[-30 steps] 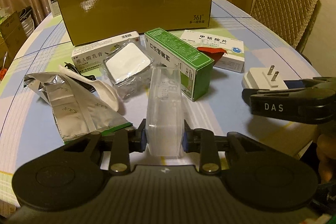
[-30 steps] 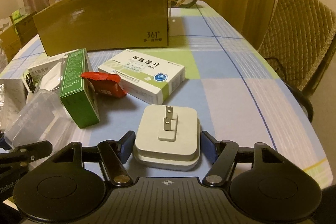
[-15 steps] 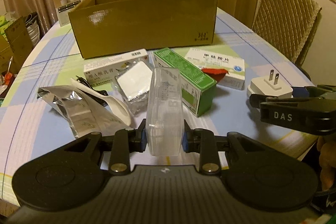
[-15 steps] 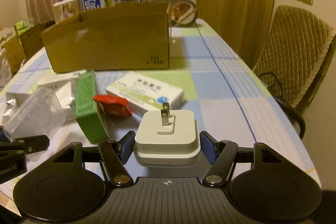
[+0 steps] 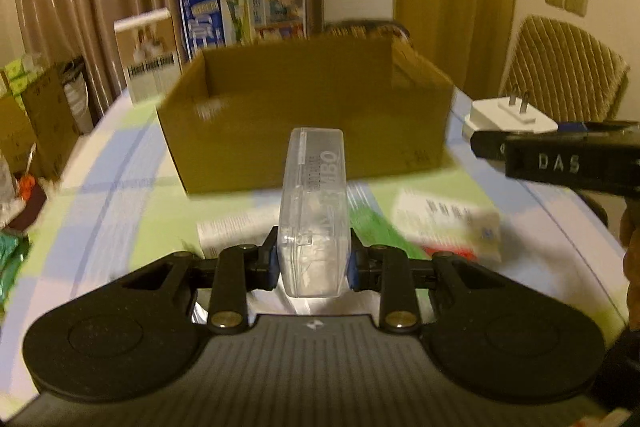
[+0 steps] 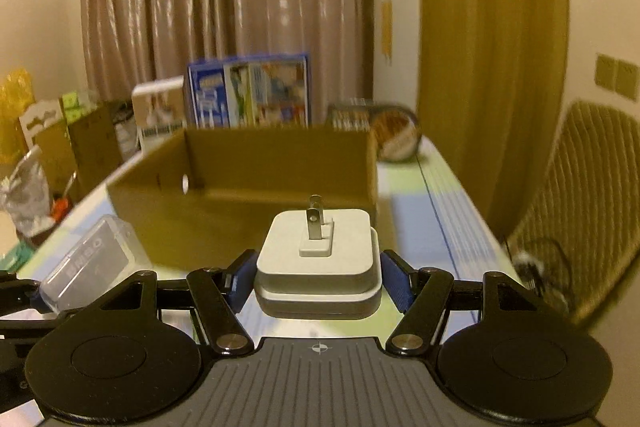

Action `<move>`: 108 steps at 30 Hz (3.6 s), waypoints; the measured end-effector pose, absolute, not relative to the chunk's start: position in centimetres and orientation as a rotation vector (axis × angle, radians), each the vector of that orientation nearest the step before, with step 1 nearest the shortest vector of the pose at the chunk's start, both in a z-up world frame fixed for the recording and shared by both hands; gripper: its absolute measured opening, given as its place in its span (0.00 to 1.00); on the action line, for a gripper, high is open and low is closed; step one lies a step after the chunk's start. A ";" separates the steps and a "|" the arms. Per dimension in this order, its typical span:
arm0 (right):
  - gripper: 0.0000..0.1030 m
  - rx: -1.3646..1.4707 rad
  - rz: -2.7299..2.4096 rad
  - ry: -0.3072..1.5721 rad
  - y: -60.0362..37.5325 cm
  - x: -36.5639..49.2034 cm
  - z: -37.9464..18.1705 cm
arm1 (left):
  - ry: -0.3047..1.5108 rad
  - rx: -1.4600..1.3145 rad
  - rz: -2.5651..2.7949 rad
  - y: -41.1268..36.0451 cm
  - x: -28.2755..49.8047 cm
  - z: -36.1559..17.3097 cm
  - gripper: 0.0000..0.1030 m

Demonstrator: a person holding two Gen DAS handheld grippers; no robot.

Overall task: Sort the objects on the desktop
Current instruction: 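Carry both items over the cardboard box and open the right tool to drop the plug, then open the left tool to release the clear box into the cardboard box, then move both tools back to the table, left tool toward the silver foil bag, then close the left tool on the silver foil bag while the right tool grasps the green spray box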

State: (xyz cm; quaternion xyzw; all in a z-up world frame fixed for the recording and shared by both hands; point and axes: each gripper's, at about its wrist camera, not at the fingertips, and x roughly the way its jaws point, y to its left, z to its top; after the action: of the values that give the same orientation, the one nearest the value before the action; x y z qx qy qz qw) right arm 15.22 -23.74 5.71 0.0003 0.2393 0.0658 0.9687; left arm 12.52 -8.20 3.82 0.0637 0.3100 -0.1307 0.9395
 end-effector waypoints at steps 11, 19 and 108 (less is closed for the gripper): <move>0.61 0.011 0.184 0.512 -22.0 25.3 5.6 | 0.541 0.108 -0.246 -7.4 24.5 8.4 0.25; 0.61 0.035 0.186 0.548 -22.0 28.4 4.0 | 0.572 0.115 -0.241 -7.4 28.9 7.4 0.25; 0.25 0.098 0.354 0.835 -20.7 7.2 -3.9 | 0.944 -0.032 -0.241 3.2 7.7 -0.7 0.13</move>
State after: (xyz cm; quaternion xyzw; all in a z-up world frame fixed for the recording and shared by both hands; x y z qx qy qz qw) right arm 7.19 -20.70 -3.91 0.0473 0.4033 0.1707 0.8977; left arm 7.71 3.23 -0.70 -0.0153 0.4533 -0.1158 0.8837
